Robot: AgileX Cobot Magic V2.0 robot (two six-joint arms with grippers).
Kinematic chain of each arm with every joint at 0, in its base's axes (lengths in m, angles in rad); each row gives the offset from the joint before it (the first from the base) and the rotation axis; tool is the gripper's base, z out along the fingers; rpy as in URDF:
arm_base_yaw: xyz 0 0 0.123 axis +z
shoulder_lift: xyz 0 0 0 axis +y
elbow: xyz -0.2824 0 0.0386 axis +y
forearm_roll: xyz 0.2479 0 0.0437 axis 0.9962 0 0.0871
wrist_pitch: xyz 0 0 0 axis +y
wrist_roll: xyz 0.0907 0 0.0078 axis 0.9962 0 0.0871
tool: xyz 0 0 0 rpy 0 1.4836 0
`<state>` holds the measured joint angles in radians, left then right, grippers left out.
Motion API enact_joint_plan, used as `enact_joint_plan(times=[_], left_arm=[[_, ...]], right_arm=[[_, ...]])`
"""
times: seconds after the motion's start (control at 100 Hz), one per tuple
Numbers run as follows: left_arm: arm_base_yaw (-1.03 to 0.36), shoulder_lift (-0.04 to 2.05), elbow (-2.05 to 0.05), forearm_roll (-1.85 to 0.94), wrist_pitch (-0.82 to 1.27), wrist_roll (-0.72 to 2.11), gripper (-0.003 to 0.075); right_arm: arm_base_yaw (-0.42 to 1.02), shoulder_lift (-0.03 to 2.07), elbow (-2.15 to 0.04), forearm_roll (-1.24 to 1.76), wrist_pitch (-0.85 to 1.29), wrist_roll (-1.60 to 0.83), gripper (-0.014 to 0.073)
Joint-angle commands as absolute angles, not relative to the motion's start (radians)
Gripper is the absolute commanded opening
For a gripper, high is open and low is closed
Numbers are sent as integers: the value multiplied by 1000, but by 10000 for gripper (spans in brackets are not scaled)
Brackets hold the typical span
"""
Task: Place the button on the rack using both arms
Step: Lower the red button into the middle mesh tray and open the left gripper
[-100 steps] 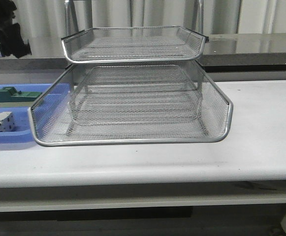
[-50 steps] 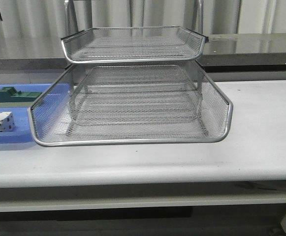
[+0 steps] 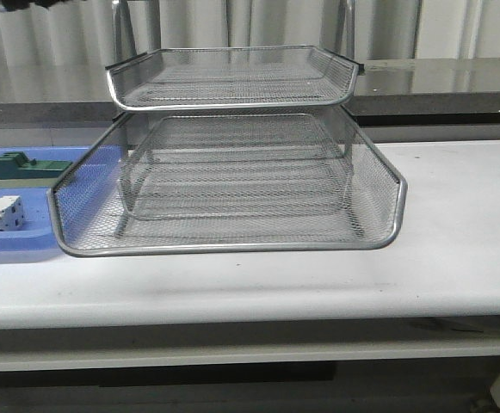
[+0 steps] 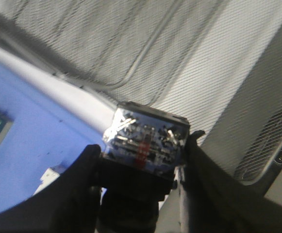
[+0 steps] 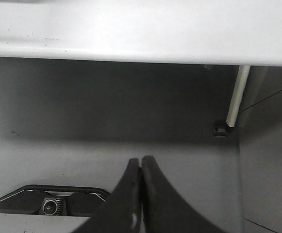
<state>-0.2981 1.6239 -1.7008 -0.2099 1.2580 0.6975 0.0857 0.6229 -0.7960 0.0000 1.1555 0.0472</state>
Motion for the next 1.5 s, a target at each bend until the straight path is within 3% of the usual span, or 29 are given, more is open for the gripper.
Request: enact_joint_plan(times=[0.0,0.33,0.86,0.98,1.25,1.36,1.49], left_arm=[[-373,1592,-1714,-237,1266,684,-20],[-562,1743,-1704,-233,1147,684,-20],[-586,1881,-1704,-223,1041,686,-14],[-586,1881,-1704,-223,1041,686,70],[-586,1881,-1704,-223,1041,686,398],[-586,1881,-1704,-223,1041,686,446],[-586,1881,-1704,-223,1041,686,447]], right_arm=[[82,623,-829,0,1113,45,-67],[82,623,-829,0,1113,45,-67],[82,623,-829,0,1113,45,-67],[82,623,-829,0,1113,45,-67],[82,623,-829,0,1113,45,-67],[82,623,-829,0,1113,45,-67],[82,623,-829,0,1113,45,-67]])
